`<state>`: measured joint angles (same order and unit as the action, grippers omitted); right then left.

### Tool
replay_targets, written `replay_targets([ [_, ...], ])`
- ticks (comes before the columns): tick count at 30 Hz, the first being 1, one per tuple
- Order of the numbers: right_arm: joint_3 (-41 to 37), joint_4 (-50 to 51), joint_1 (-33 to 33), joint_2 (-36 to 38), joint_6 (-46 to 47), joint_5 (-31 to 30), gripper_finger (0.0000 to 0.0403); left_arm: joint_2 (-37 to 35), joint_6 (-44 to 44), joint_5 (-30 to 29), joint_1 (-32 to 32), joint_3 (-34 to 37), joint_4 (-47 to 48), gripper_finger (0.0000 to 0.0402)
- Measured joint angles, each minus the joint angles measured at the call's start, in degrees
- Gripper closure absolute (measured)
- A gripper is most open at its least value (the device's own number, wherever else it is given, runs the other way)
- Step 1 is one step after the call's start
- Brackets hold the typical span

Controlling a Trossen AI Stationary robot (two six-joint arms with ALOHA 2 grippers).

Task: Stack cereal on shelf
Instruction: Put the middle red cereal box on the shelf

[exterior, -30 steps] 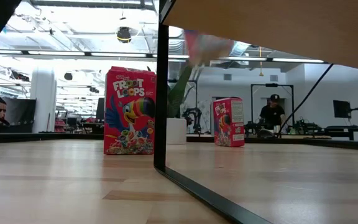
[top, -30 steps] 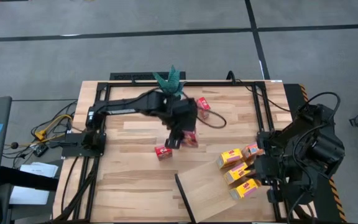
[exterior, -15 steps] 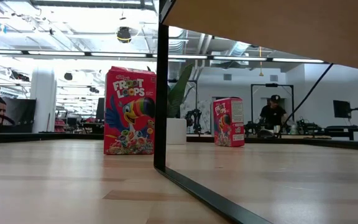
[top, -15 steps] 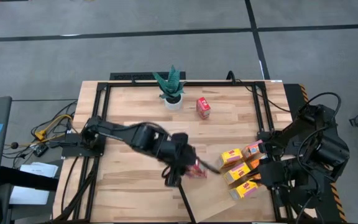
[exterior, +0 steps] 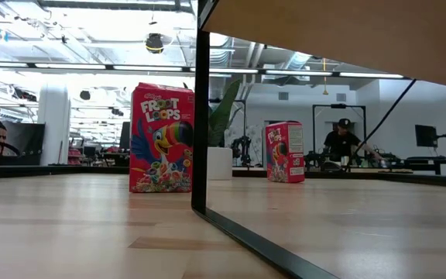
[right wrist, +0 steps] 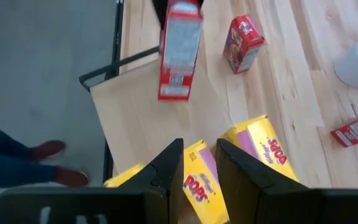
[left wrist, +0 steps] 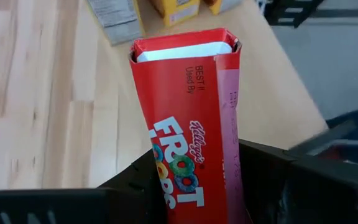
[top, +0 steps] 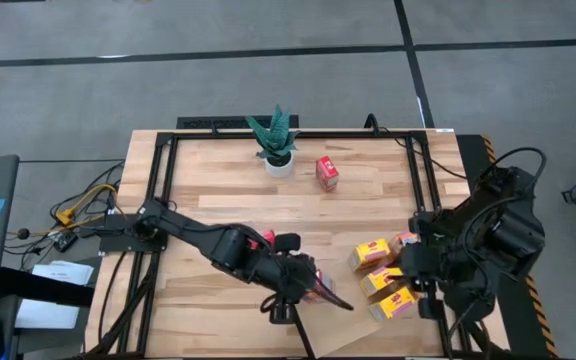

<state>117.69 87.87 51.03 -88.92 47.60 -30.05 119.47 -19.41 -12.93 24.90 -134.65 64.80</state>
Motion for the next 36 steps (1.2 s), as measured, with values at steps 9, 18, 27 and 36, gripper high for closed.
replay_targets([
  [9, 0.04, -1.43, -1.42, -0.51, 0.51, 0.12, 0.0285, 3.82, -3.11, 0.89, 0.64, -0.17, -2.68, 0.0257],
  [18, 0.04, -2.34, -1.42, -0.90, 0.56, 0.20, 0.0285, 4.35, -3.88, 2.19, 1.25, -0.13, -6.63, 0.0257],
  [27, 0.04, -4.00, -1.42, -0.90, 0.55, 0.20, 0.0285, 4.26, -4.08, 4.81, 1.32, -0.13, -6.92, 0.0231],
  [36, 0.04, -4.41, -1.42, -0.90, 0.54, 0.20, 0.0285, 4.19, -5.26, 5.16, 1.31, -0.09, -8.75, 0.0224],
])
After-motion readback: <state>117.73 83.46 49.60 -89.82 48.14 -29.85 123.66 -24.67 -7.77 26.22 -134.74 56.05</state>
